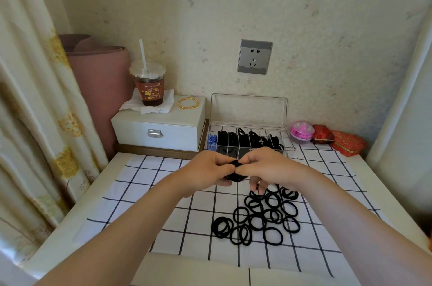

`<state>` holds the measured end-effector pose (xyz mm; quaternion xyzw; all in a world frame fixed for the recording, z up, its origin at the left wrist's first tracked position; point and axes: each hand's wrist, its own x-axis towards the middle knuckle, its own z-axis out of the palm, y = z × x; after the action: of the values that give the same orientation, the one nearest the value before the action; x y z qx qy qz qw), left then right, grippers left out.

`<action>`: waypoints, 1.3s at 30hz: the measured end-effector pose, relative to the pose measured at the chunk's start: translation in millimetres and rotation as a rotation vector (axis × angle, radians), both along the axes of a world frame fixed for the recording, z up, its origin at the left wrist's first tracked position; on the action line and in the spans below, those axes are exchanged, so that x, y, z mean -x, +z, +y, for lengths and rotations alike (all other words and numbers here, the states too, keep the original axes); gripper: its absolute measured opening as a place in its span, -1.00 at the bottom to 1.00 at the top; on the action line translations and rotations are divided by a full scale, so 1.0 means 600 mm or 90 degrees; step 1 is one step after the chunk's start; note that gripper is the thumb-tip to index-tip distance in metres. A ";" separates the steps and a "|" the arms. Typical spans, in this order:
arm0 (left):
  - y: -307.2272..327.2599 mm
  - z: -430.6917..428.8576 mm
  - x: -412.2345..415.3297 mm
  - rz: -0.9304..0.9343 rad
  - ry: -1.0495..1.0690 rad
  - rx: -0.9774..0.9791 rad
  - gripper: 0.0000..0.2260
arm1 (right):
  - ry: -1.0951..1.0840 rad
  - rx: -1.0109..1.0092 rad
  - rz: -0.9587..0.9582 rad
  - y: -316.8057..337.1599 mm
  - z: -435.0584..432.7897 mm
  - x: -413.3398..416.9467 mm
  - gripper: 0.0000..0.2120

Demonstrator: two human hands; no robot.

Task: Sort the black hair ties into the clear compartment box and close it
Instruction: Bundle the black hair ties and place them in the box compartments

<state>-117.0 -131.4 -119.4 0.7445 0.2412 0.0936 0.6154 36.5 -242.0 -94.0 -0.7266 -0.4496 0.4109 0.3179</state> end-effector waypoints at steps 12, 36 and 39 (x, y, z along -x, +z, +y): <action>0.016 -0.001 -0.019 -0.033 0.108 0.076 -0.72 | -0.099 -0.041 0.276 -0.003 -0.009 -0.030 -0.72; 0.047 -0.053 -0.149 -0.013 0.044 -0.088 -0.78 | -0.302 -0.153 0.329 -0.004 -0.060 -0.127 -0.78; 0.052 -0.039 -0.182 -0.010 0.027 -0.209 -0.76 | -0.397 -0.204 0.230 0.004 -0.048 -0.160 -0.79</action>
<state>-7.8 -154.7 -88.4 0.8290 0.2333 0.1504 0.4856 132.7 -271.1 -91.8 -0.6856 -0.2024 0.3403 0.6108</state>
